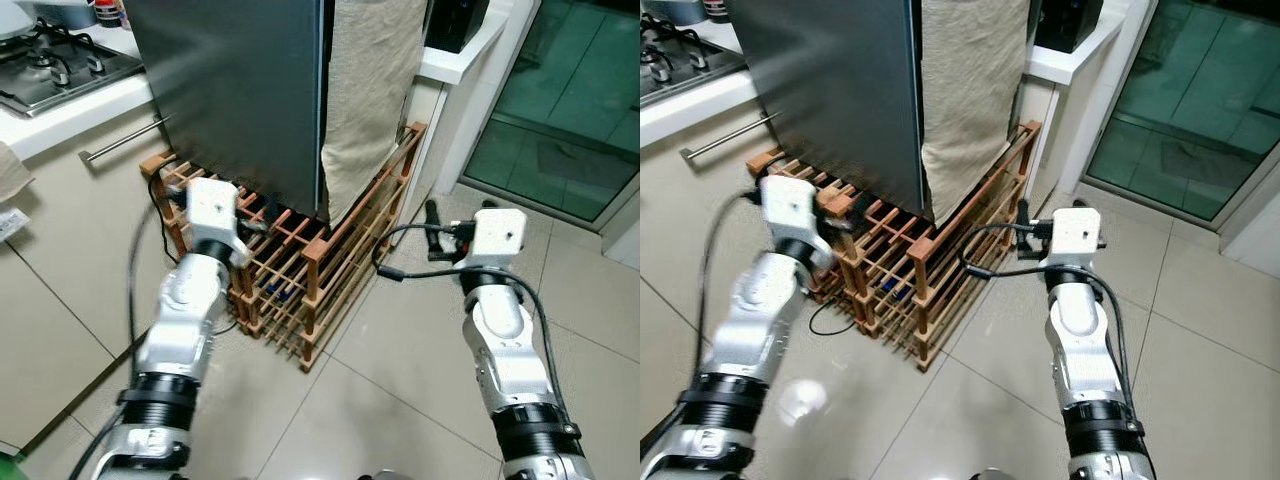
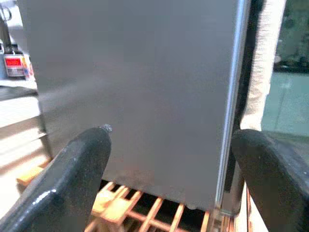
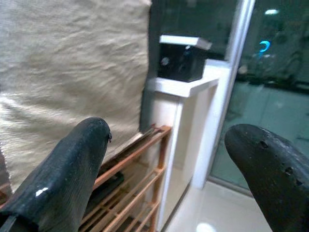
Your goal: Restocking fridge
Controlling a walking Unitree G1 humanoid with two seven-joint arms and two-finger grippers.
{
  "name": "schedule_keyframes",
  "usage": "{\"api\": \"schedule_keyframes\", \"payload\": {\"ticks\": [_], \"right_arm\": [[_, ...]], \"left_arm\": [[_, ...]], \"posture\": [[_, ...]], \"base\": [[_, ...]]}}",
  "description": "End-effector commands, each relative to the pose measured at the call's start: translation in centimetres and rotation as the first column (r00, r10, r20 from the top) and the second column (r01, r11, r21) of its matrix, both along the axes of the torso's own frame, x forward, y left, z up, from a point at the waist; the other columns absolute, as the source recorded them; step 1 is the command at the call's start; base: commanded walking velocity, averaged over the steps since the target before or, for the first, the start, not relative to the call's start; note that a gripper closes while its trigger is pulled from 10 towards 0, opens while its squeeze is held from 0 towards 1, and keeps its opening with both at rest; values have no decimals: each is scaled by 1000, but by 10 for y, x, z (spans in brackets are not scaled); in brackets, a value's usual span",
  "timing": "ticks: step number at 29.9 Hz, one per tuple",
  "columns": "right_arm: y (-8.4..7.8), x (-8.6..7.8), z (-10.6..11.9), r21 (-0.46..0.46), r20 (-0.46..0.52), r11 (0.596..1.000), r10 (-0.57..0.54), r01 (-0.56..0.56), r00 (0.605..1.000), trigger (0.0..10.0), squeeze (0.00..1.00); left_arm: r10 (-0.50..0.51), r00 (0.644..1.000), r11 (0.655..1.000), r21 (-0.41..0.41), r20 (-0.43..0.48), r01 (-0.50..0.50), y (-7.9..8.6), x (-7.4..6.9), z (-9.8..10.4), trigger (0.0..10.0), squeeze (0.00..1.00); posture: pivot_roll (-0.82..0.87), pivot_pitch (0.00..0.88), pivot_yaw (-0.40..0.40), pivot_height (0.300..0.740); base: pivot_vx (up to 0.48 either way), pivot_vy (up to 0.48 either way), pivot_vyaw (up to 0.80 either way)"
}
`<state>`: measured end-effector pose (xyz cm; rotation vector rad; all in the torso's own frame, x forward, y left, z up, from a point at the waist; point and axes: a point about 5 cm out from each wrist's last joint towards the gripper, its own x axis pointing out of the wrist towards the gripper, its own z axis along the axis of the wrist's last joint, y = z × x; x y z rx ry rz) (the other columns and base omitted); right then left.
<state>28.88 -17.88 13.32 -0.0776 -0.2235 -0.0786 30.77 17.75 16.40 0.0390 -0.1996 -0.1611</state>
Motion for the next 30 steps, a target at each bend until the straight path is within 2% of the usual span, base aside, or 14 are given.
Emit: {"api": "schedule_keyframes", "payload": {"ticks": [1, 3, 4, 5, 6, 8, 11, 13, 16, 26, 29, 30], "right_arm": [[-9, -11, 0, 11, -15, 1000, -28, 28, 999, 10000, 55], [-12, -27, -3, 12, -25, 999, -34, 34, 999, 10000, 55], [-14, -37, -9, 8, -47, 1000, -30, 30, 998, 10000, 59], [-14, -37, -9, 8, -47, 1000, -30, 30, 998, 10000, 59], [-16, -48, -19, -2, -85, 1000, -30, 30, 996, 10000, 59], [-19, -59, -33, -15, -141, 999, -33, 31, 990, 10000, 63], [-14, -52, -27, -28, -125, 1000, -14, 11, 992, 10000, 67], [-10, -43, -17, -29, -98, 1000, 1, -4, 995, 10000, 59], [-10, -31, -8, -31, -68, 999, 11, -14, 998, 10000, 63], [-5, -14, 1, -37, -41, 999, 35, -36, 999, 10000, 59], [-1, -10, 6, -55, -27, 996, 62, -64, 998, 10000, 59], [-1, -9, 7, -55, -26, 996, 65, -66, 998, 10000, 59]], "left_arm": [[-49, 998, 999, 12, -43, 50, 1, -13, -6, 10000, 0], [-85, 995, 995, 46, -49, 87, 6, -33, -9, 10000, 0], [-93, 994, 995, 22, -63, 94, 9, -43, -13, 10000, 0], [-93, 994, 995, 22, -63, 94, 9, -43, -13, 10000, 0], [-84, 994, 996, 12, -72, 85, 11, -51, -17, 10000, 0], [-51, 995, 999, -7, -80, 51, 9, -50, -23, 10000, 0], [-37, 997, 999, 10, -66, 38, 1, -38, -17, 10000, 0], [-84, 996, 995, -48, -23, 83, -6, -32, -5, 10000, 0], [-110, 994, 994, -22, -5, 110, -12, -28, 5, 10000, 0], [-133, 991, 991, -25, -8, 133, -19, -24, 7, 10000, 0], [-108, 994, 992, -60, -5, 107, -19, -18, 8, 10000, 0], [-73, 997, 995, -62, -8, 72, -17, -14, 9, 10000, 0]], "posture": [[-88, 0, -3, 740], [-88, 0, -1, 740], [-84, 0, -2, 740], [-84, 0, -2, 740], [-79, 0, -6, 740], [-77, 0, -10, 740], [-81, 0, -7, 740], [-75, 0, -1, 740], [-61, 0, 10, 740], [-63, 0, 14, 740], [-72, 0, 15, 740], [-80, 1, 14, 740]], "base": [[0, 0, 0], [0, 0, 0], [0, 0, 0], [0, 0, 0], [0, 0, 0], [0, 0, 0], [0, 0, 0], [0, 0, 0], [382, -286, 0], [409, -181, 0], [435, 0, 0], [379, 0, 0]]}}
